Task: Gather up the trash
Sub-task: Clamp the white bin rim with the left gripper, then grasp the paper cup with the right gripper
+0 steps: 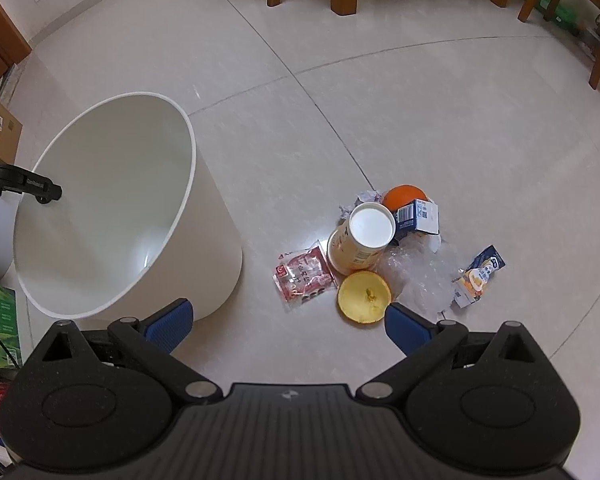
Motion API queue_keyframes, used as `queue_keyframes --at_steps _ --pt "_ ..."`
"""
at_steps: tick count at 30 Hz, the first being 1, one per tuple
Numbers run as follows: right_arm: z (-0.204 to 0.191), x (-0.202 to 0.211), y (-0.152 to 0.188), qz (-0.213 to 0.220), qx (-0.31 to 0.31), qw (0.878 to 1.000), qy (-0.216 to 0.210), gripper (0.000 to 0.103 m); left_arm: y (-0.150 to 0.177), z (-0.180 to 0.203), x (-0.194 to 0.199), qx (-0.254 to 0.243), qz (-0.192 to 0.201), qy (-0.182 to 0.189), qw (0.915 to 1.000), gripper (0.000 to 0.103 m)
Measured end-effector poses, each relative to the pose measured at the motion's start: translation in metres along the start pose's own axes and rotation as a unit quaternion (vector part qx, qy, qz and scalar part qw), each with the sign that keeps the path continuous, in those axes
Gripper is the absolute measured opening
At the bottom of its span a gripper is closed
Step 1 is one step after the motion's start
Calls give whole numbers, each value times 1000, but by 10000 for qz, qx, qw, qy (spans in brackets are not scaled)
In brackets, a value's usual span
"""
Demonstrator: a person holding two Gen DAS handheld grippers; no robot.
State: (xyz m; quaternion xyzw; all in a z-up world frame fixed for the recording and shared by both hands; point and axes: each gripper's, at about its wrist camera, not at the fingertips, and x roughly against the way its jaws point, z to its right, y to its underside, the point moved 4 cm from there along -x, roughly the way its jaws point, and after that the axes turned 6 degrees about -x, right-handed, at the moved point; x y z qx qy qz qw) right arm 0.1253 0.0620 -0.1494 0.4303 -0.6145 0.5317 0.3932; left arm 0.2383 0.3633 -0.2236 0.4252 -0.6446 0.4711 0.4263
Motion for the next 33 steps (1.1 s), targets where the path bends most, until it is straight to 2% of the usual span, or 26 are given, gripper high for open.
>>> queue_keyframes --at_steps 13,15,20,24,27,33 --pt "14 -16 2 -36 -66 9996 259 103 -6 -15 -4 -70 -177 387 9991 11" --pt "20 -18 2 43 -124 9995 295 103 -8 -18 -6 7 -188 442 9988 11" --pt "38 -19 -1 624 -391 9971 171 103 -7 -20 -8 -10 -184 433 9989 11" --pt "50 -32 4 547 -366 9971 383 103 -7 -22 -12 32 -284 511 9983 10" --pt "55 -40 8 603 -245 9966 495 103 -6 -25 -15 169 -363 595 9974 9" --pt "51 -68 12 1032 384 9904 837 103 -7 -26 -17 255 -345 638 9970 9"
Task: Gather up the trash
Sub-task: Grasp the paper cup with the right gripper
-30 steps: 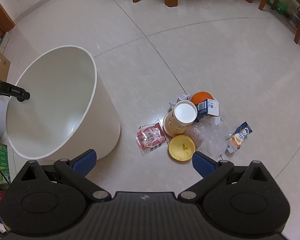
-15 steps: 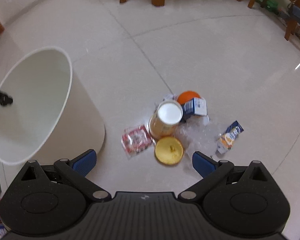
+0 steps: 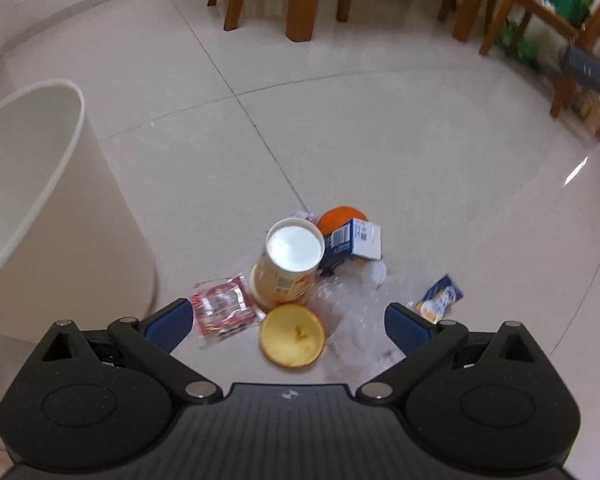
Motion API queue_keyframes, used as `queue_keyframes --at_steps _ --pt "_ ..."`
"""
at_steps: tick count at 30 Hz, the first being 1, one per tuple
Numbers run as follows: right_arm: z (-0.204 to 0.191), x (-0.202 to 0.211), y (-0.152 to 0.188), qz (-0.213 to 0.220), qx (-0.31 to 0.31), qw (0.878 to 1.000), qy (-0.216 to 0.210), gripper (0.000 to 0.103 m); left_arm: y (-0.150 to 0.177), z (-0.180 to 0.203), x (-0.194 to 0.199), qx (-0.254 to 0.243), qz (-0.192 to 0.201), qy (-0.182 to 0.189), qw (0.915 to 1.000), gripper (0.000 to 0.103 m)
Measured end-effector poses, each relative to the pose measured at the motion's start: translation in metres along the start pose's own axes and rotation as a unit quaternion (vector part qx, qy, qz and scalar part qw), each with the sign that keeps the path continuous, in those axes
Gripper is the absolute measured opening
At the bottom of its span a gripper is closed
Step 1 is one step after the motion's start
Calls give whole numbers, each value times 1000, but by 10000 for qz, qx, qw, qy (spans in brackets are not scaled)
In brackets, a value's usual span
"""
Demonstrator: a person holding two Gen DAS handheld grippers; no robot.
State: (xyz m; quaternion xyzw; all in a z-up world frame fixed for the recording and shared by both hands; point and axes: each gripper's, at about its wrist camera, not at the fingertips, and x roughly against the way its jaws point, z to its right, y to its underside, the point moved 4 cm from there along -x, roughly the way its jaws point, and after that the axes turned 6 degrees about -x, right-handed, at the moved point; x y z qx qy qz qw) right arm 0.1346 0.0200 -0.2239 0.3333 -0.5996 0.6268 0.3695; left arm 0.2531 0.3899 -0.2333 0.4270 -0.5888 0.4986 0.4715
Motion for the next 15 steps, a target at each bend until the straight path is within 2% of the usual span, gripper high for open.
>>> queue_keyframes --at_steps 2,8,15 --pt "-1 -15 -1 36 70 9999 98 103 0 -1 0 22 19 -3 10000 9" --pt "9 -68 -13 0 -508 9987 -89 102 6 -3 2 60 19 16 10000 9" --pt "8 -117 -15 -160 -734 9971 -98 89 4 -5 6 85 21 45 10000 9"
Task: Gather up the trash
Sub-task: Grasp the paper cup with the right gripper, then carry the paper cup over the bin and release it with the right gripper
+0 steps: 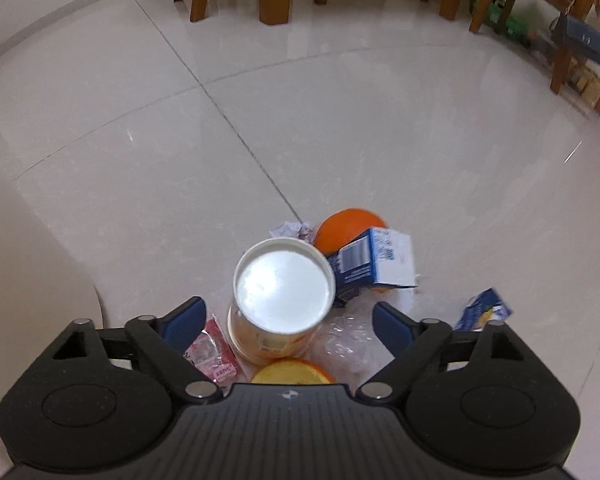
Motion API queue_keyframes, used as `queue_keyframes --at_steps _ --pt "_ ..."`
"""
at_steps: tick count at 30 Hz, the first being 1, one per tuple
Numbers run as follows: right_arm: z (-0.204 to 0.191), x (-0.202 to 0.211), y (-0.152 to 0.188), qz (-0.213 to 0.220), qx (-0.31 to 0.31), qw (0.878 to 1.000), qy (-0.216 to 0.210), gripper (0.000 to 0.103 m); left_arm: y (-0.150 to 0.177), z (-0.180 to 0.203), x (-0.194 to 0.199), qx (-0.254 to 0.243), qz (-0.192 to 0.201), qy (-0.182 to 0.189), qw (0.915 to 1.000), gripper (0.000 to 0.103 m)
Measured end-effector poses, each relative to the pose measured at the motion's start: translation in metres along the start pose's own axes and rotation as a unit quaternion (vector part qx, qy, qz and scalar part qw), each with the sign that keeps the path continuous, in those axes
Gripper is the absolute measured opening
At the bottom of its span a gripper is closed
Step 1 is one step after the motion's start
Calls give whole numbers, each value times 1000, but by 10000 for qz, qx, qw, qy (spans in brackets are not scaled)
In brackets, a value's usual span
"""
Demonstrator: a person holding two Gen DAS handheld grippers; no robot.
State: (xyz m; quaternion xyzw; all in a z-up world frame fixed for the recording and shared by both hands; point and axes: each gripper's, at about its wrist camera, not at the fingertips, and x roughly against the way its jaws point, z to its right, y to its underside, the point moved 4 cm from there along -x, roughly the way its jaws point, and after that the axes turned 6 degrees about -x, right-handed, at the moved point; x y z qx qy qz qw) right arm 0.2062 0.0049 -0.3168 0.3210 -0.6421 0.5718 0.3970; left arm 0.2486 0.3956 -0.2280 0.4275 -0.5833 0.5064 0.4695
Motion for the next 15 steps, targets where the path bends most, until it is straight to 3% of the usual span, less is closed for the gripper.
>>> queue_keyframes --at_steps 5,8,15 --pt "-5 -17 -2 -62 -92 9999 -128 82 0 1 -1 -19 8 -28 10000 9" --pt "-7 -24 -3 -193 -112 9996 -164 69 0 0 -1 13 6 -17 10000 9" --pt "-8 -20 -15 -359 -85 9992 -147 67 0 0 -1 -6 -2 -6 10000 9"
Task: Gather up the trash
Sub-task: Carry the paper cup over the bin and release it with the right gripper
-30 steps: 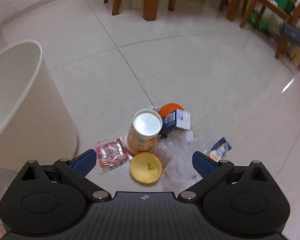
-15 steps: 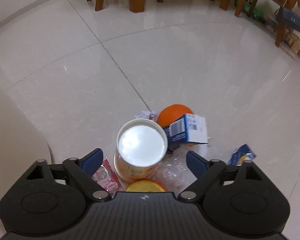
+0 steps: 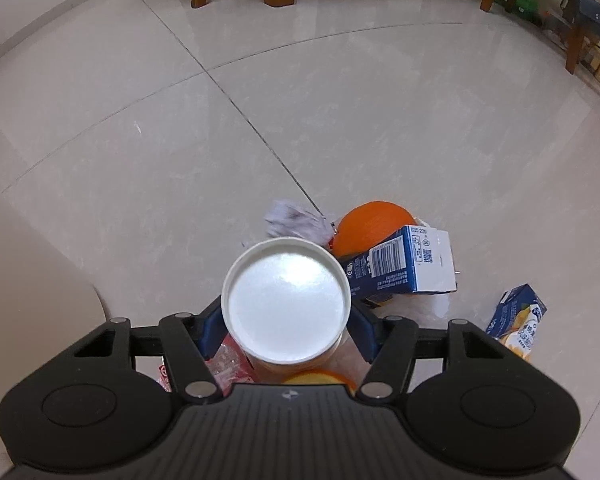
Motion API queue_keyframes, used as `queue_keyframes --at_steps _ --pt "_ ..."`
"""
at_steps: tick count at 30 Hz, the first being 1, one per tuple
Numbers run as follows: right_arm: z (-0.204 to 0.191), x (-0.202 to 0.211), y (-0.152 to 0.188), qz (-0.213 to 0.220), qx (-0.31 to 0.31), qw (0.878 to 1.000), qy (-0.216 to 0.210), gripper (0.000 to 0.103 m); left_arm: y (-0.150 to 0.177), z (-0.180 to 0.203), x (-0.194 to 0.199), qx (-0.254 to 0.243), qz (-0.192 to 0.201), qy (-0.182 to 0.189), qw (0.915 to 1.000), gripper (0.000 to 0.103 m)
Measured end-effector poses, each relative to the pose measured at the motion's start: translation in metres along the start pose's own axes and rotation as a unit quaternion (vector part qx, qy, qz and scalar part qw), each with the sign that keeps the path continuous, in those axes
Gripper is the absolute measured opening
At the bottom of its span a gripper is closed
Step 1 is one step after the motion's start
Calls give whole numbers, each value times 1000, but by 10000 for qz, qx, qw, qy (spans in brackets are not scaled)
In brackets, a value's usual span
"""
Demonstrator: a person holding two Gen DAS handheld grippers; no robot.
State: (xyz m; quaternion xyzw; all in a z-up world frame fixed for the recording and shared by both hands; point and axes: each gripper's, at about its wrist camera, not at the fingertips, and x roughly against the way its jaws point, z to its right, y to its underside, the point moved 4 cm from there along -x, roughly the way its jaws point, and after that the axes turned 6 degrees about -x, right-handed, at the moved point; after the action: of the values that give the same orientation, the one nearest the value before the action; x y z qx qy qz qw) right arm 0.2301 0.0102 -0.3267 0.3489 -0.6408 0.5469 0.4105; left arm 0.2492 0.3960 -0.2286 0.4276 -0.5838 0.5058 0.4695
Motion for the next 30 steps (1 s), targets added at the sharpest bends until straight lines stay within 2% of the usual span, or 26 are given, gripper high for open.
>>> queue_keyframes --at_steps 7,12,16,21,25,30 --pt "-3 39 -23 -207 505 9985 70 67 -2 0 0 14 -19 -14 10000 9" --pt "-6 84 -43 -341 715 9968 -110 67 -1 0 1 13 -21 -16 10000 9" --pt "-20 138 -59 -276 1200 9917 -383 67 -1 0 1 6 -26 -25 10000 9" --pt "-52 213 -81 -180 1916 9771 -907 67 -2 4 0 -56 -41 -97 9999 9" --pt "-90 269 -90 14 2413 9578 -1565 67 -2 5 0 -30 -55 -96 9999 9" --pt "-142 287 -80 -39 2844 9362 -2062 67 -3 6 -1 -35 -68 -103 9999 9"
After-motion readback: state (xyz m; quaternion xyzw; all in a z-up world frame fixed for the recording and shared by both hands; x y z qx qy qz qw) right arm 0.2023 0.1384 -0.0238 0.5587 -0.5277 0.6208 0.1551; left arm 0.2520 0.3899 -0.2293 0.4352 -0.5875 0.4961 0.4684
